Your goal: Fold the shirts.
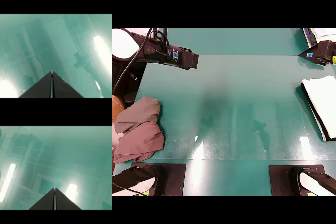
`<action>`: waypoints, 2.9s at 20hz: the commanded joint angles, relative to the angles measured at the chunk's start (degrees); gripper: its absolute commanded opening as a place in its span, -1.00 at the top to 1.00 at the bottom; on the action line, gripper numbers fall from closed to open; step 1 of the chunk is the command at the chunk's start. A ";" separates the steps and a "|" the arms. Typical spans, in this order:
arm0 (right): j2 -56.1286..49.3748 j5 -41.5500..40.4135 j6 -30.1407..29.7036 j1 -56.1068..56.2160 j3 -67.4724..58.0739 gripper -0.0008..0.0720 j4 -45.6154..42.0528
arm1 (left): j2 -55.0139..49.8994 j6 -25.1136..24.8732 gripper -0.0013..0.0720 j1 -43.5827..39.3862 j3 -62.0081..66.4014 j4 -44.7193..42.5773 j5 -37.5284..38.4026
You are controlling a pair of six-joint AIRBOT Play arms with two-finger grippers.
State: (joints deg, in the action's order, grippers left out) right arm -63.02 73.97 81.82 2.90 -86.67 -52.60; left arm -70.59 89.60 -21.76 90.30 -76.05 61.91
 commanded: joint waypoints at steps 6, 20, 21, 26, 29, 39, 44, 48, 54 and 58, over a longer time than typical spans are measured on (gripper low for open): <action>0.02 -0.02 0.00 0.11 -0.07 0.93 0.04 | 0.00 -0.02 0.89 -0.02 0.00 0.00 0.00; 0.02 0.63 0.02 0.11 0.04 0.93 0.04 | 2.71 0.52 0.89 7.56 3.39 -19.28 11.72; 0.02 0.76 0.00 0.11 0.07 0.93 0.02 | 3.72 0.46 0.89 10.40 2.97 -21.94 13.46; 0.02 1.18 0.00 0.11 0.07 0.93 0.04 | 5.88 0.70 0.88 27.15 -8.07 -24.85 17.27; 0.02 1.14 0.00 0.13 0.07 0.93 0.04 | 5.84 2.95 -1.00 34.27 -21.31 -24.76 10.88; 0.02 0.98 0.00 0.13 0.07 0.93 0.02 | 4.39 3.48 -0.97 38.10 -39.60 -23.52 -7.89; 0.02 1.01 0.02 0.11 0.04 0.93 0.09 | 4.48 3.54 0.86 38.10 -38.80 -22.71 -5.90; 0.04 1.25 0.02 0.11 -1.25 0.93 0.24 | 6.45 2.47 0.89 37.86 -27.61 -21.81 2.62; 0.02 -0.31 0.02 0.11 -14.80 0.93 0.20 | 14.93 -10.67 0.89 27.41 3.34 -1.97 13.73; 0.02 -0.55 0.02 0.13 -19.65 0.93 0.09 | 14.99 -11.02 0.89 11.26 12.33 1.07 11.98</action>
State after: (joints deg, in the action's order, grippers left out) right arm -63.00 73.82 81.82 3.01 -102.65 -52.29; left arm -56.40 80.93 -1.02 95.55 -79.88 73.38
